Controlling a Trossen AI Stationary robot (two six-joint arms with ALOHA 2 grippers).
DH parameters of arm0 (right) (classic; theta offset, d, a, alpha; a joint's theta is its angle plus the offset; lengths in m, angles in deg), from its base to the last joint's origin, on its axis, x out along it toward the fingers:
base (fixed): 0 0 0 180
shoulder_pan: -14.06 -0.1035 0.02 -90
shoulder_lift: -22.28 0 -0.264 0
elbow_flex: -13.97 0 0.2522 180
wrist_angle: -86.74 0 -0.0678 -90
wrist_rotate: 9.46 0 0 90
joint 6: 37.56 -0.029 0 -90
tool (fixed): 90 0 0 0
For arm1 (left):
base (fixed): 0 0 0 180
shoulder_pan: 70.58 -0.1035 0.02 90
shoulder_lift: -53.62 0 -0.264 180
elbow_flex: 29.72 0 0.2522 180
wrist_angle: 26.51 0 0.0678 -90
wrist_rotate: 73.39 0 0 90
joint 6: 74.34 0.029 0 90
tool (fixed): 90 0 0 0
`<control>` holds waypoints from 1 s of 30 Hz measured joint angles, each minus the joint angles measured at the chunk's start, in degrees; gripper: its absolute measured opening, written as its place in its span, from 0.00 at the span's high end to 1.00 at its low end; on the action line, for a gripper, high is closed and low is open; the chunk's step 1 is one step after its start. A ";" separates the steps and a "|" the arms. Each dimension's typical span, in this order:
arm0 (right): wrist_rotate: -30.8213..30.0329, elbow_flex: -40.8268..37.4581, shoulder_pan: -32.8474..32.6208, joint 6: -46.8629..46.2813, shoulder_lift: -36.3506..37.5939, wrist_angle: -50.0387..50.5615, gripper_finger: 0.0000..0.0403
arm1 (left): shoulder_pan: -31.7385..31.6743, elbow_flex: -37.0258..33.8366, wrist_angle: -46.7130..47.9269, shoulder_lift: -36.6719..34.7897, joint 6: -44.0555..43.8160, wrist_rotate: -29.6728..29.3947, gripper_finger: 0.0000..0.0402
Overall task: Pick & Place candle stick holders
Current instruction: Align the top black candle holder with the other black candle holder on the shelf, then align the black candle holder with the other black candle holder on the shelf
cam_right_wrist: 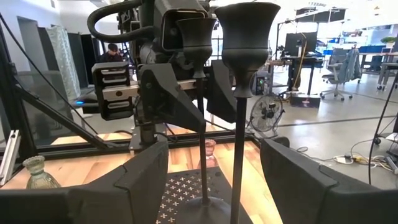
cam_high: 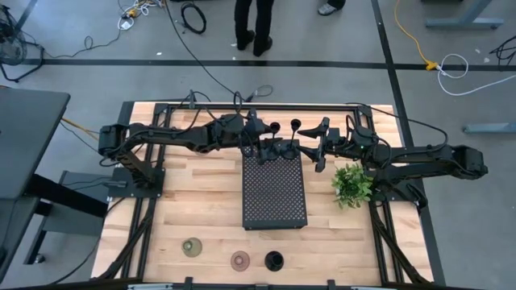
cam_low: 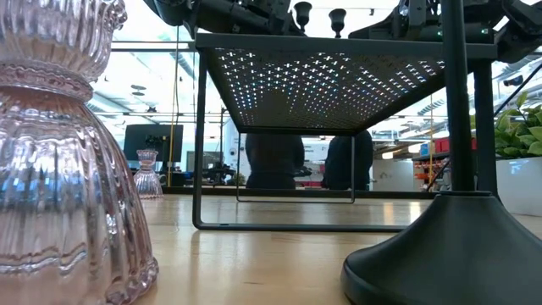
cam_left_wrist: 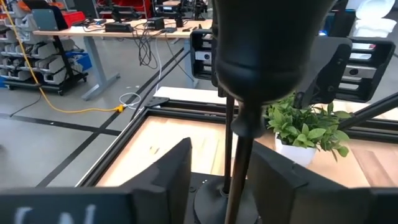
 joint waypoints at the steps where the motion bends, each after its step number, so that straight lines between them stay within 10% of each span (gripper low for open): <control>1: 0.00 0.00 0.00 -0.05 0.00 0.00 0.36 | 0.00 0.00 0.00 0.00 0.01 -0.01 0.59; 30: -0.02 0.00 0.00 -1.35 0.00 0.46 0.36 | 1.09 0.00 22.39 -13.78 1.18 -0.93 0.43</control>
